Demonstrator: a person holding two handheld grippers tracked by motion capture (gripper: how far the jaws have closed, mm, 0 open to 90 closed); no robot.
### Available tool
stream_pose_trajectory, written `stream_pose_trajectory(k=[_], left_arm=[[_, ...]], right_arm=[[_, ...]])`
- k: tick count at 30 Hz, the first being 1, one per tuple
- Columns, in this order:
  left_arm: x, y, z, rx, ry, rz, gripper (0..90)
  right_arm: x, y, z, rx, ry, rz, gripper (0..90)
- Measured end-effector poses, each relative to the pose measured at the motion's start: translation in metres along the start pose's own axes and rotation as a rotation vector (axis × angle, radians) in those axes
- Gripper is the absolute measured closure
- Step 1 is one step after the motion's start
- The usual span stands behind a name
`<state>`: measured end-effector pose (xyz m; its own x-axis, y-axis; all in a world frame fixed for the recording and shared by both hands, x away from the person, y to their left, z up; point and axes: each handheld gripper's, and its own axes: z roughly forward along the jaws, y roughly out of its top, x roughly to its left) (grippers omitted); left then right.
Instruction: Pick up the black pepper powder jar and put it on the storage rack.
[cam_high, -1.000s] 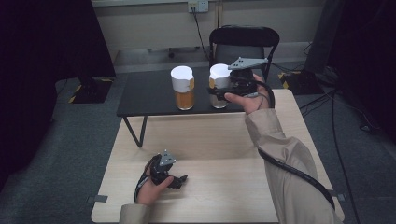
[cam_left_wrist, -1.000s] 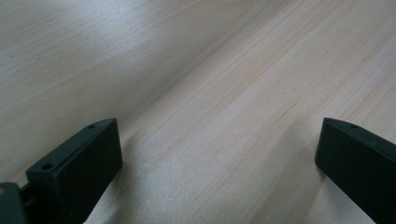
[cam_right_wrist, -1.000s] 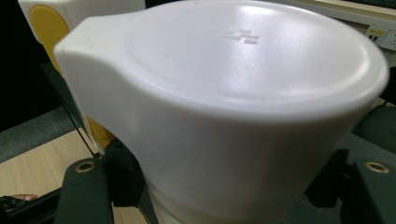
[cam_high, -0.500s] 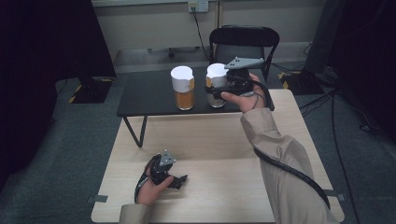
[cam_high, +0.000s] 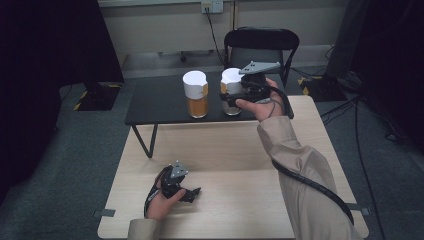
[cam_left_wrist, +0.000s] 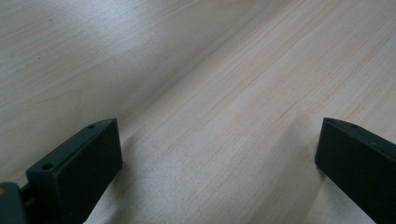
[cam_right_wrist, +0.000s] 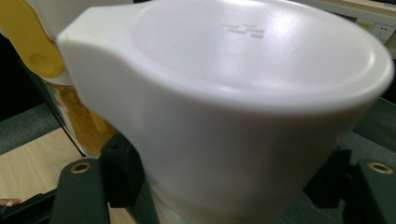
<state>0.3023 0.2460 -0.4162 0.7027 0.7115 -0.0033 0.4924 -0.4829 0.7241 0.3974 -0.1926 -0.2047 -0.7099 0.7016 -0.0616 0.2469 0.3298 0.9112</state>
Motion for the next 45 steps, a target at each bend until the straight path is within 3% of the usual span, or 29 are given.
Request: stream_pose_trajectory(k=[4,10,18,25,36,45], left_arm=[[0.0,0.0,0.0,0.0,0.0,0.0,0.0],[0.0,0.0,0.0,0.0,0.0,0.0,0.0],[0.0,0.0,0.0,0.0,0.001,-0.001,0.0],[0.0,0.0,0.0,0.0,0.001,-0.002,0.0],[-0.001,0.0,0.0,-0.001,0.001,-0.002,0.0],[-0.001,0.0,0.0,-0.002,0.002,-0.003,0.0]], right_arm=[[0.001,0.002,-0.001,0.013,0.0,-0.001,25.4],[0.003,0.005,-0.002,0.043,-0.015,-0.001,11.0],[-0.004,-0.007,-0.006,0.02,0.005,0.059,1.1],[-0.007,-0.015,-0.007,0.02,0.032,0.074,0.3],[-0.009,-0.033,-0.017,0.0,0.035,0.09,0.2],[-0.012,-0.056,-0.025,-0.001,0.053,0.069,0.1]])
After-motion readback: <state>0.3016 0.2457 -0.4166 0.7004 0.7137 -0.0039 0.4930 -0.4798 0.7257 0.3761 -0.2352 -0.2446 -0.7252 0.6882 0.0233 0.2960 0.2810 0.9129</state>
